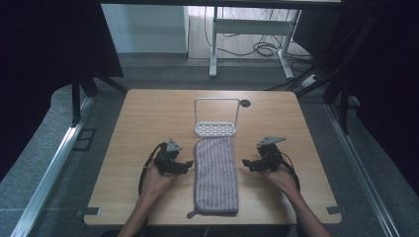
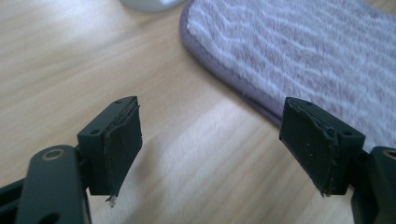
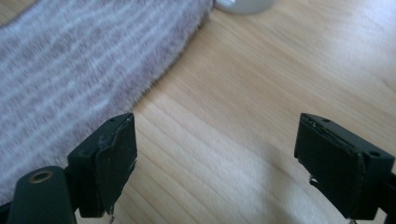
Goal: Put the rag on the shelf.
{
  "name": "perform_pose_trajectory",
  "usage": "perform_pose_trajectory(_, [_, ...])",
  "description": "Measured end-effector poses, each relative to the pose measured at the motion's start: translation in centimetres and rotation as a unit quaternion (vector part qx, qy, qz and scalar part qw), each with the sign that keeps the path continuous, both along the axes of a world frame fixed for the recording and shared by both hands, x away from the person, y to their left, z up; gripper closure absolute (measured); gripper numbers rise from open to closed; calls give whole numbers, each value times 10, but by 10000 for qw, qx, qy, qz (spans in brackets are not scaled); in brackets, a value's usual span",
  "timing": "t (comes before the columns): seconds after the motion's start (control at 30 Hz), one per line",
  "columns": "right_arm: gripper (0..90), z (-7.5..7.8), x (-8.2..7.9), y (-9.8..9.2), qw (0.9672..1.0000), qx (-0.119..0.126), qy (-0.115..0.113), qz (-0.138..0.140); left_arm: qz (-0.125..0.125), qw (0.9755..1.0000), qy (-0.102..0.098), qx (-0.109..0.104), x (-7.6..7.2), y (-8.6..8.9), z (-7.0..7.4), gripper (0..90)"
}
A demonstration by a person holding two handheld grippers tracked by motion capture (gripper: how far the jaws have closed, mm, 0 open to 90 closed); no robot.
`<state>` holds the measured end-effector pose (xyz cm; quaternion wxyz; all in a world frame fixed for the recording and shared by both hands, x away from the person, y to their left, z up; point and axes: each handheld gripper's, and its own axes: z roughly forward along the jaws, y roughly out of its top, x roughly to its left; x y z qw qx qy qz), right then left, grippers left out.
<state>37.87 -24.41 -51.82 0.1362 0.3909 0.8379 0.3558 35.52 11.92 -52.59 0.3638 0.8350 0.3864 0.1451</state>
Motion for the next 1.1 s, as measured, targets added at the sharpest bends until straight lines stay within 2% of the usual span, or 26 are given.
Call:
perform_pose_trajectory(0.23, [136, 10, 12, 17, 9998, 182, -13, 75, -169, 9998, 17, -37, 19, -11, 6, 227])
perform_pose_trajectory(0.3, [141, 11, 14, 19, 9998, 183, -12, 84, -208, 9998, 1, 15, 24, -14, 6, 235])
perform_pose_trajectory(0.4, [213, 11, 24, 31, 9996, 238, 45, 140, -244, 9997, -7, 97, 37, -23, 4, 260])
perform_pose_trajectory(0.53, [278, 8, 32, 42, 9993, 300, 143, 187, -280, 9996, 31, 44, 47, -27, 1, 335])
perform_pose_trajectory(0.57, [323, 5, 37, 49, 9995, 228, 137, 151, -279, 9996, 52, -27, 52, -30, 0, 346])
perform_pose_trajectory(0.6, [343, 4, 40, 52, 9997, 163, 136, 122, -309, 9995, 55, -12, 54, -32, -1, 354])
perform_pose_trajectory(0.67, [381, 0, 47, 56, 9997, 157, 154, 69, -287, 9996, 20, 76, 59, -36, -2, 365])
perform_pose_trajectory(0.77, [436, -7, 55, 59, 9995, 218, 207, -4, -287, 9996, 40, 35, 64, -40, -8, 419])
perform_pose_trajectory(0.83, [454, -9, 57, 60, 9994, 263, 232, 0, -297, 9995, 50, 104, 65, -42, -10, 447])
perform_pose_trajectory(0.9, [532, -15, 60, 66, 9996, 114, 253, 47, -348, 9992, 164, -106, 67, -41, -15, 505])
perform_pose_trajectory(1.0, [674, -15, 58, 69, 9998, 62, 132, 146, -289, 9993, 166, -170, 66, -41, -16, 571])
perform_pose_trajectory(1.03, [674, -15, 58, 69, 9998, 62, 132, 146, -282, 9992, 195, -202, 65, -41, -15, 571])
perform_pose_trajectory(1.07, [788, -16, 54, 71, 9996, 68, 119, 262, -332, 9987, 278, -261, 64, -42, -15, 674])
perform_pose_trajectory(1.1, [804, -16, 53, 72, 9996, 37, 76, 286, -332, 9987, 278, -261, 64, -42, -15, 727])
